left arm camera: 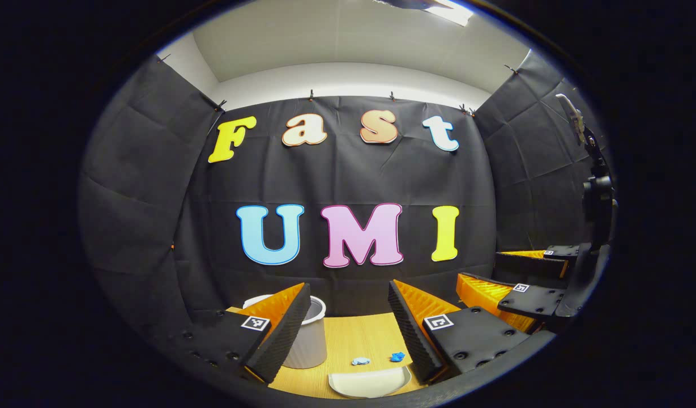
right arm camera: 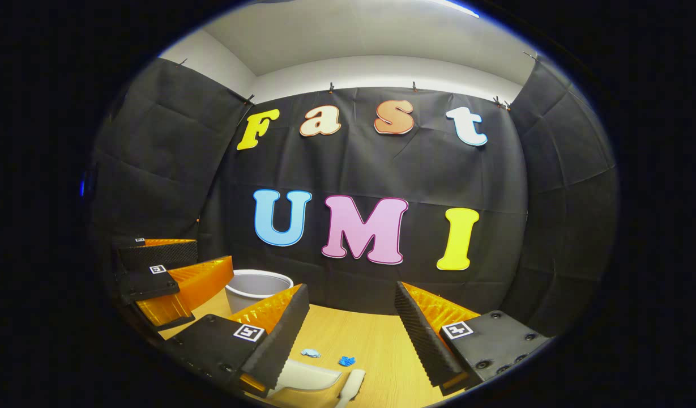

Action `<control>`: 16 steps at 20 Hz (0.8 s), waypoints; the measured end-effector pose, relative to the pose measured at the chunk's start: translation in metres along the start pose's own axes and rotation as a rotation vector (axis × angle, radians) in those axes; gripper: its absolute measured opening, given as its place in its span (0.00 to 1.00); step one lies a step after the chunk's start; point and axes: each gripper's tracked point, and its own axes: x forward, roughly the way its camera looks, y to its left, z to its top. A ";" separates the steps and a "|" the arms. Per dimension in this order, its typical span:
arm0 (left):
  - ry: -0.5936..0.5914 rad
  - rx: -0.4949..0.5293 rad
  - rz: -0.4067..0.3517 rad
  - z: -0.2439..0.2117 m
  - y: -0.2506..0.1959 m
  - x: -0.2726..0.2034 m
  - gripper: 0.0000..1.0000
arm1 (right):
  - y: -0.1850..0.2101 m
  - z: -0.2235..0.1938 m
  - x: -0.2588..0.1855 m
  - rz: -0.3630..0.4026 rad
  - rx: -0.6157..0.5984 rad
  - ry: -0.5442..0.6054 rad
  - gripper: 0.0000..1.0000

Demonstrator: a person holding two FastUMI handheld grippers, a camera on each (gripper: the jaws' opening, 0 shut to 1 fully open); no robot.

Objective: Pick up the small broom and dustpan from the desktop, sweep the trash into the dustpan with the broom, and then empty the trash into the garbage bin.

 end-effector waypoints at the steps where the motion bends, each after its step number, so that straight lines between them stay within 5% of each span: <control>1: 0.000 -0.001 -0.002 -0.001 0.000 0.001 0.81 | 0.000 0.001 0.000 0.000 0.001 -0.004 0.97; 16: -0.001 -0.020 -0.020 0.002 -0.006 0.006 0.81 | -0.005 0.002 0.003 -0.005 0.005 -0.002 0.97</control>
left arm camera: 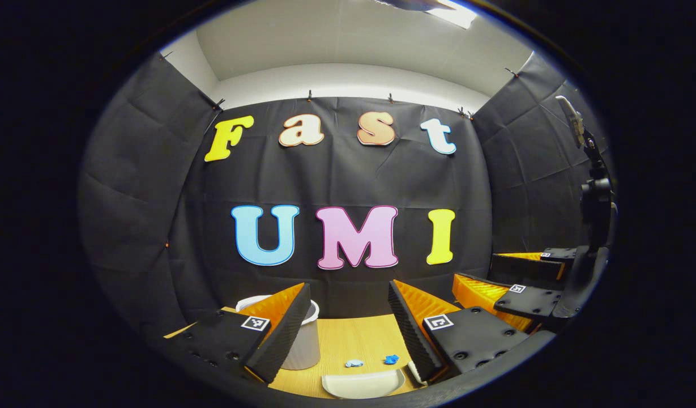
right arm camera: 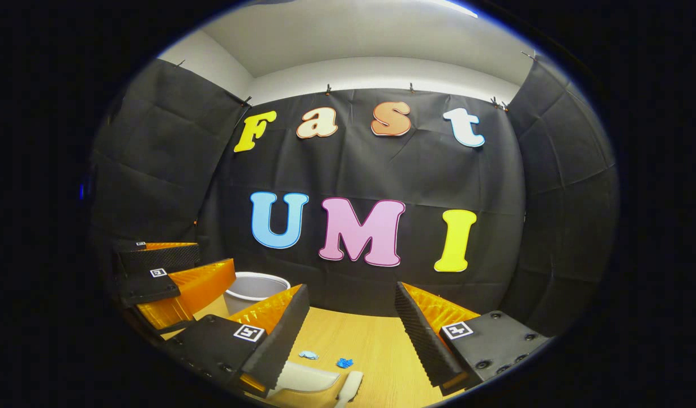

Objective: Pick up the small broom and dustpan from the desktop, sweep the trash into the dustpan with the broom, and then empty the trash into the garbage bin.

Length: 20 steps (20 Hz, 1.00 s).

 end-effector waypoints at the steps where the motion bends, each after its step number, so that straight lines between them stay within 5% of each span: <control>1: 0.003 -0.002 0.002 -0.002 0.001 0.000 0.81 | 0.000 -0.001 0.000 0.000 0.002 0.005 0.97; 11: 0.018 -0.008 -0.008 -0.007 0.003 0.002 0.81 | 0.000 -0.005 0.003 -0.007 -0.004 0.009 0.91; 14: 0.037 -0.036 -0.023 -0.015 0.000 0.005 0.81 | 0.001 -0.013 0.005 -0.012 -0.005 0.035 0.96; 16: 0.068 -0.055 -0.047 -0.028 -0.004 0.006 0.81 | 0.002 -0.016 0.008 -0.013 0.000 0.042 0.91; 20: 0.176 -0.088 -0.081 -0.063 -0.009 0.013 0.81 | 0.004 -0.046 0.013 -0.007 0.022 0.124 0.96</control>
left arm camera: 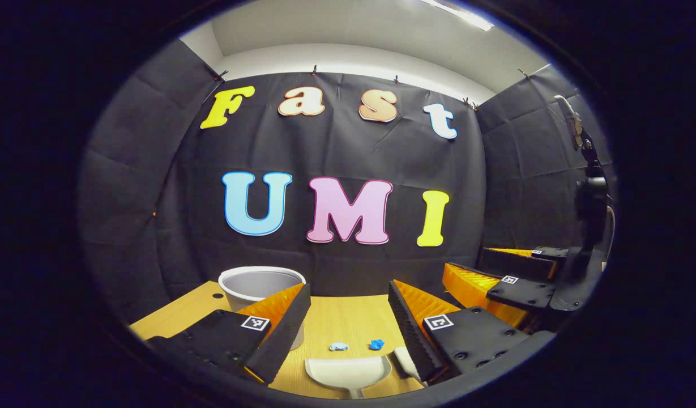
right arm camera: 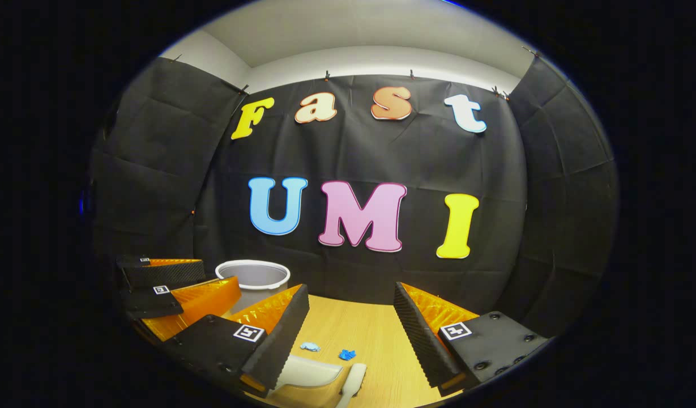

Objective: Pick up the small broom and dustpan from the desktop, sweep the trash into the dustpan with the broom, and then empty the trash into the garbage bin.

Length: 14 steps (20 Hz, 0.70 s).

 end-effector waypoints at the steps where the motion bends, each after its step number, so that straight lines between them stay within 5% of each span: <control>1: 0.048 -0.017 -0.022 -0.012 -0.004 0.003 0.81 | -0.001 -0.009 0.004 0.005 0.013 0.024 0.92; 3: 0.270 -0.070 -0.076 -0.058 -0.012 0.011 0.81 | -0.005 -0.040 0.015 0.008 0.043 0.128 0.96; 8: 0.754 -0.246 -0.046 -0.165 0.001 0.021 0.83 | -0.018 -0.137 0.029 -0.007 0.176 0.492 0.97; 14: 1.114 -0.102 -0.019 -0.191 -0.011 0.023 0.82 | -0.018 -0.257 0.008 -0.001 0.216 1.043 0.98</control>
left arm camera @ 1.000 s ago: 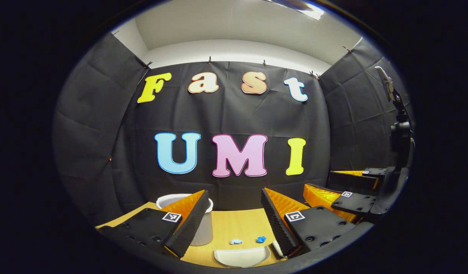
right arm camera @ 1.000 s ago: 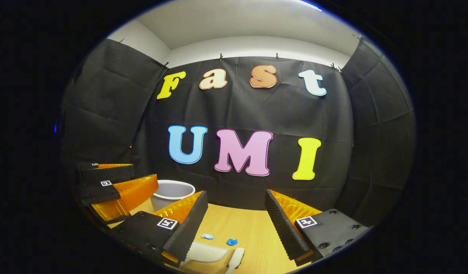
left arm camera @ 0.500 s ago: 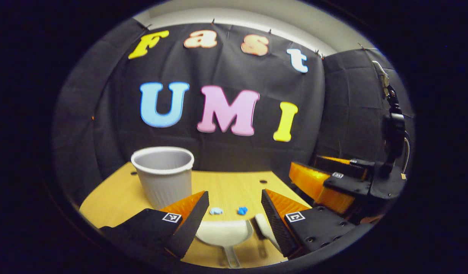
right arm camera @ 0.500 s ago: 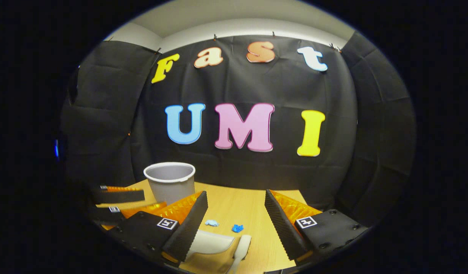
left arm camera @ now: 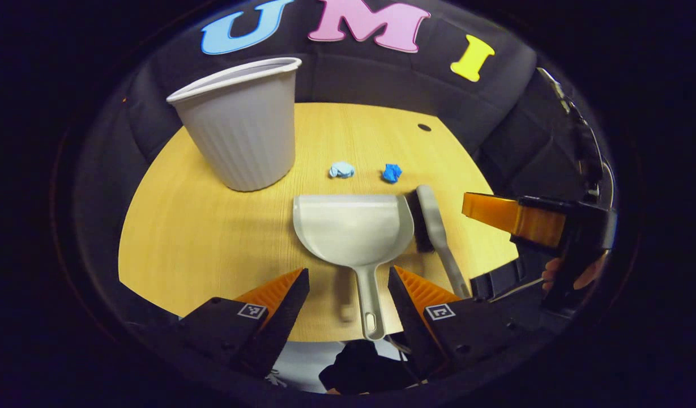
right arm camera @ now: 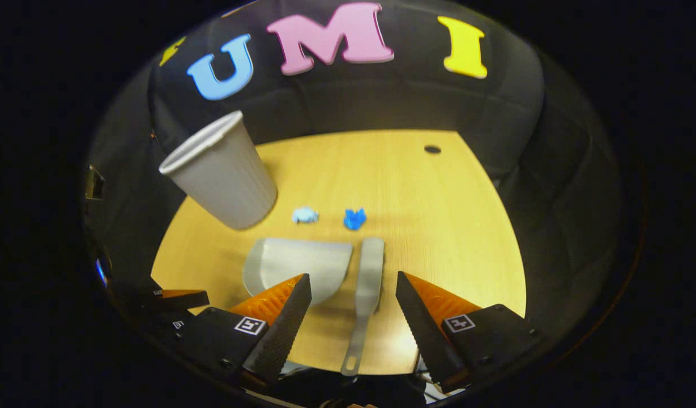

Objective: Pick up the small broom and dustpan from the desktop, sweep the trash into the dustpan with the broom, and then empty the trash into the garbage bin.

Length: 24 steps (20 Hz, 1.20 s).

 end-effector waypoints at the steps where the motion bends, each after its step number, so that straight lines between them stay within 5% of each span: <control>1: 0.085 -0.046 -0.036 0.005 -0.009 -0.001 0.84 | -0.005 -0.009 0.008 -0.006 0.008 0.092 0.98; 3: 0.184 -0.128 -0.062 0.027 -0.014 -0.010 0.84 | -0.006 -0.019 0.012 -0.008 0.031 0.240 0.98; 6: 0.268 -0.117 -0.010 0.059 -0.007 -0.020 0.84 | -0.010 -0.029 0.016 -0.024 0.048 0.398 1.00; 8: 0.320 -0.137 -0.023 0.055 -0.018 -0.016 0.84 | -0.014 -0.035 0.033 -0.043 0.063 0.457 0.90; 9: 0.336 -0.152 -0.025 0.057 -0.021 -0.013 0.84 | -0.014 -0.037 0.041 -0.045 0.081 0.473 0.98; 12: 0.340 -0.181 -0.042 0.066 -0.028 0.001 0.84 | -0.014 -0.032 0.054 -0.045 0.104 0.488 0.83; 13: 0.335 -0.190 -0.038 0.071 -0.027 0.007 0.84 | -0.014 -0.032 0.056 -0.045 0.109 0.495 0.89; 16: 0.363 -0.201 -0.037 0.074 -0.027 0.021 0.81 | -0.015 -0.035 0.062 -0.051 0.101 0.514 0.83; 17: 0.375 -0.199 -0.040 0.074 -0.028 0.025 0.77 | -0.014 -0.034 0.062 -0.048 0.108 0.514 0.79; 19: 0.383 -0.182 0.002 0.076 -0.022 0.028 0.57 | -0.013 -0.033 0.065 -0.052 0.112 0.512 0.43; 20: 0.383 -0.165 0.009 0.076 -0.022 0.031 0.39 | -0.011 -0.036 0.066 -0.045 0.108 0.525 0.41; 23: 0.397 -0.101 0.014 0.078 -0.019 0.031 0.30 | -0.010 -0.035 0.063 -0.014 0.103 0.539 0.39; 24: 0.403 -0.073 0.006 0.075 -0.017 0.028 0.29 | -0.011 -0.034 0.063 0.000 0.095 0.539 0.27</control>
